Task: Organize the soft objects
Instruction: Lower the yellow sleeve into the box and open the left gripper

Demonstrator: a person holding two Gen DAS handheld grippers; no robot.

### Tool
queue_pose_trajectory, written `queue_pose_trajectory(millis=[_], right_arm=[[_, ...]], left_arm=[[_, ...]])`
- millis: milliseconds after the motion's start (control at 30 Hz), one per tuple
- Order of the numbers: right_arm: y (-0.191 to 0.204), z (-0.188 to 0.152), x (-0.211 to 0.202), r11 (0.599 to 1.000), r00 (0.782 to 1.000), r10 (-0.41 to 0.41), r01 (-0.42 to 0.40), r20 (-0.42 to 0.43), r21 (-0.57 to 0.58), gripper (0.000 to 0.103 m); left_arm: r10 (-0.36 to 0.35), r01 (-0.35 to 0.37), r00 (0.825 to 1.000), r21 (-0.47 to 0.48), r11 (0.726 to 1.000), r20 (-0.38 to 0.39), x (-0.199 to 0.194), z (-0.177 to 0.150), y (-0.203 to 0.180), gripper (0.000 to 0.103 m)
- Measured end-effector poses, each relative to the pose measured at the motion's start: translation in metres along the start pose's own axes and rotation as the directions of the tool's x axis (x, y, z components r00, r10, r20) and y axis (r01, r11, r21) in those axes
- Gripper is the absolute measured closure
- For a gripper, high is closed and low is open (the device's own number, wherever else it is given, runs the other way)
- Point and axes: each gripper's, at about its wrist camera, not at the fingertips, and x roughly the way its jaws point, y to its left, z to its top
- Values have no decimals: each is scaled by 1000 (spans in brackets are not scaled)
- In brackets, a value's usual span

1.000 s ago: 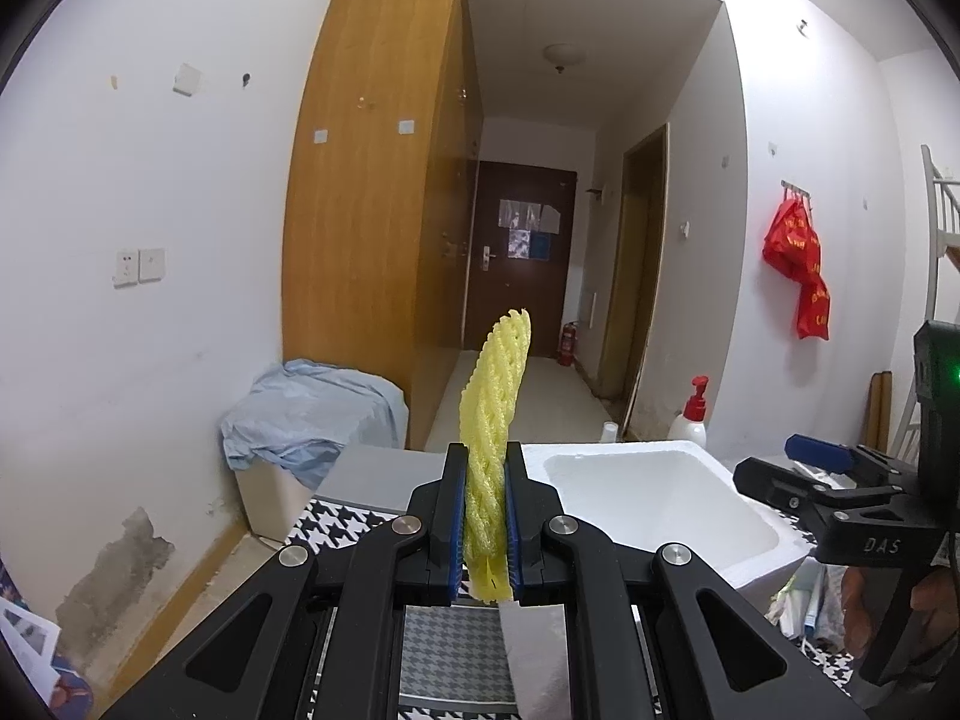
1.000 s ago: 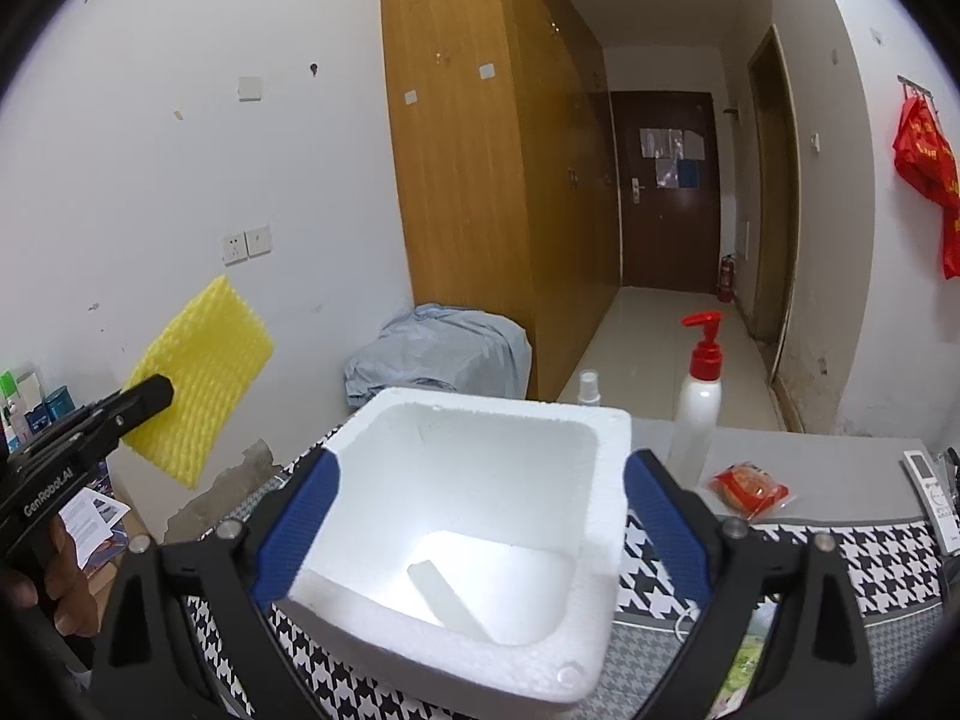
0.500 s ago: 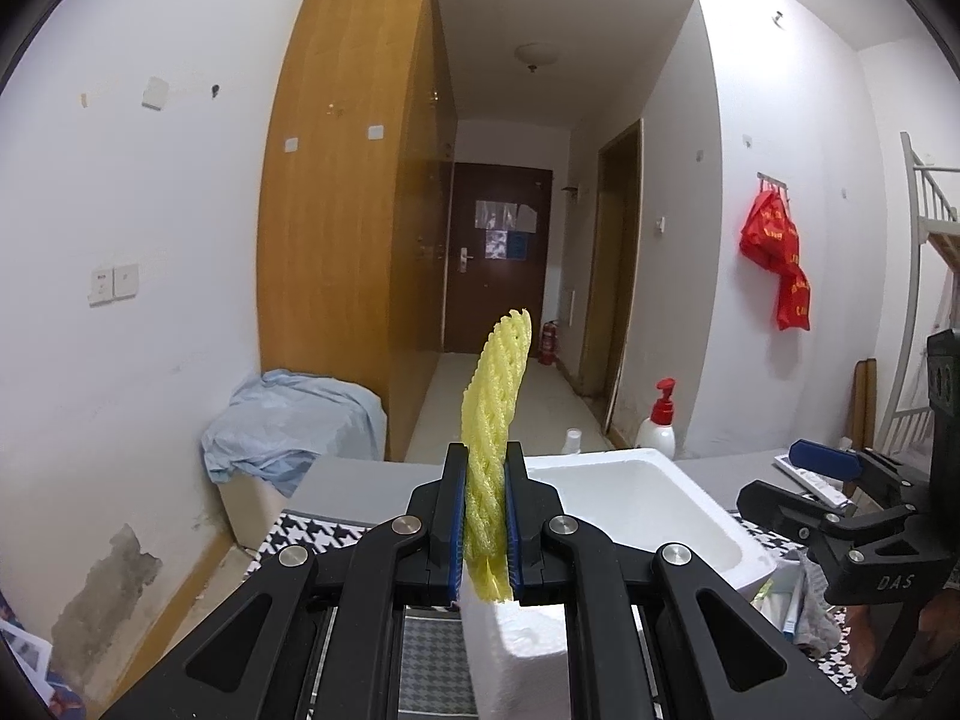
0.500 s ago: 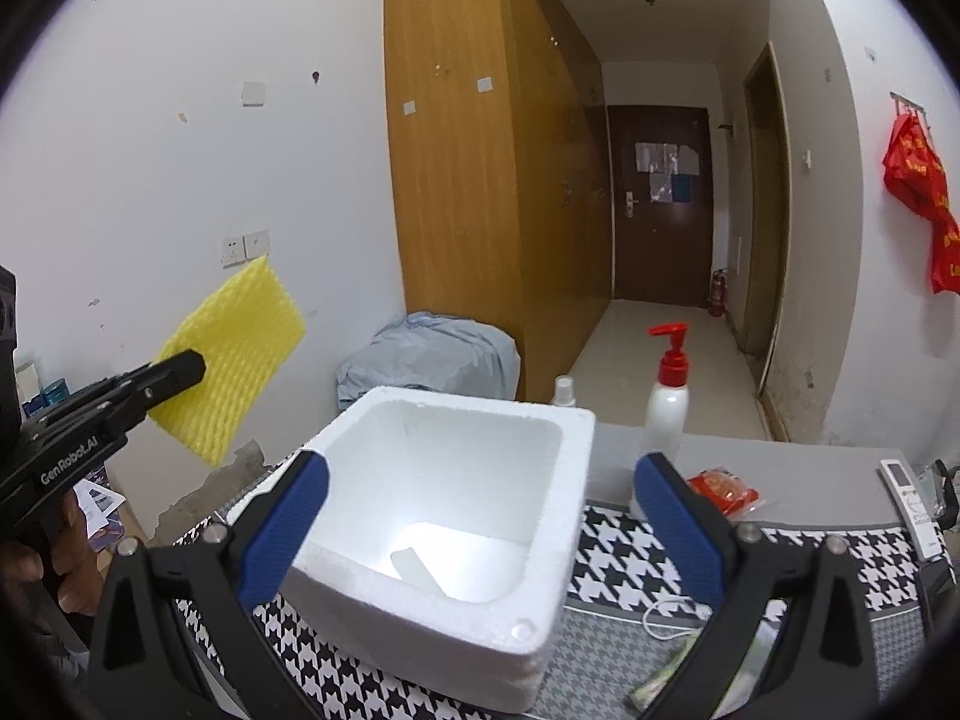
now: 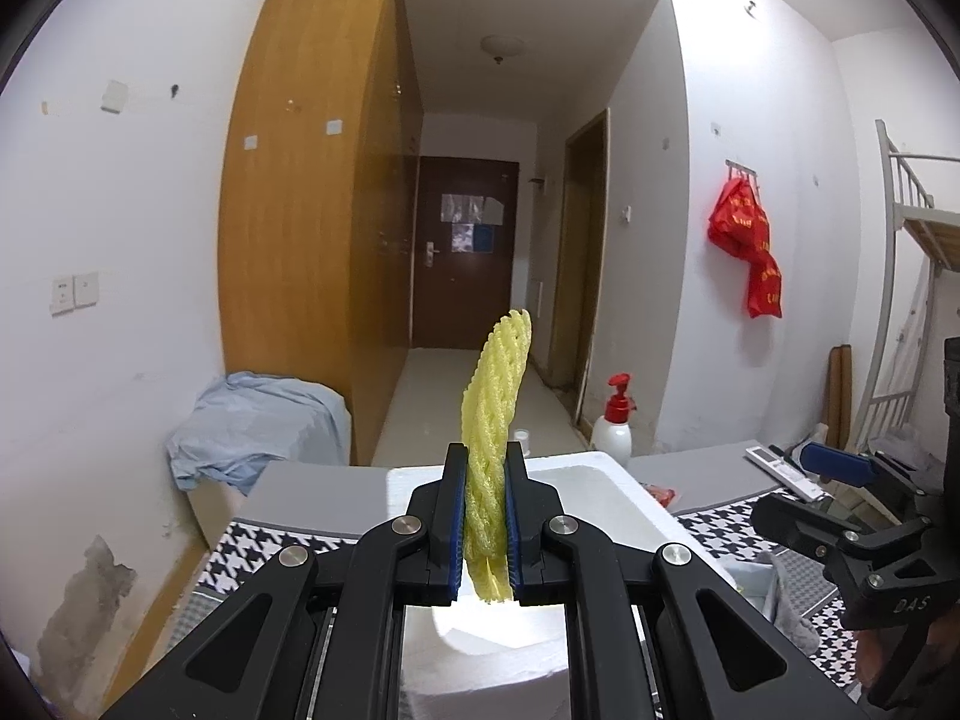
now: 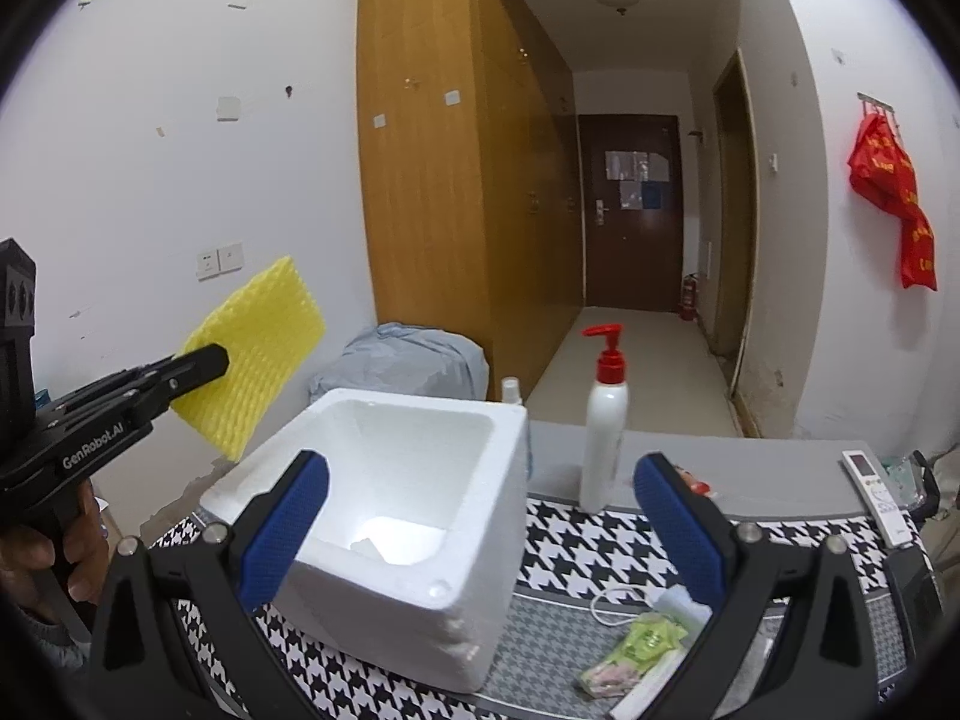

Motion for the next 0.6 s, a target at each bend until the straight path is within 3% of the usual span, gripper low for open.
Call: queue_pose_trajectory(millis=[600], right_arm=[[-23, -10, -14, 997, 998, -69, 69, -1, 26, 0]], left_arm=[[-62, 62, 996, -2, 998, -58, 31, -3, -17, 91]])
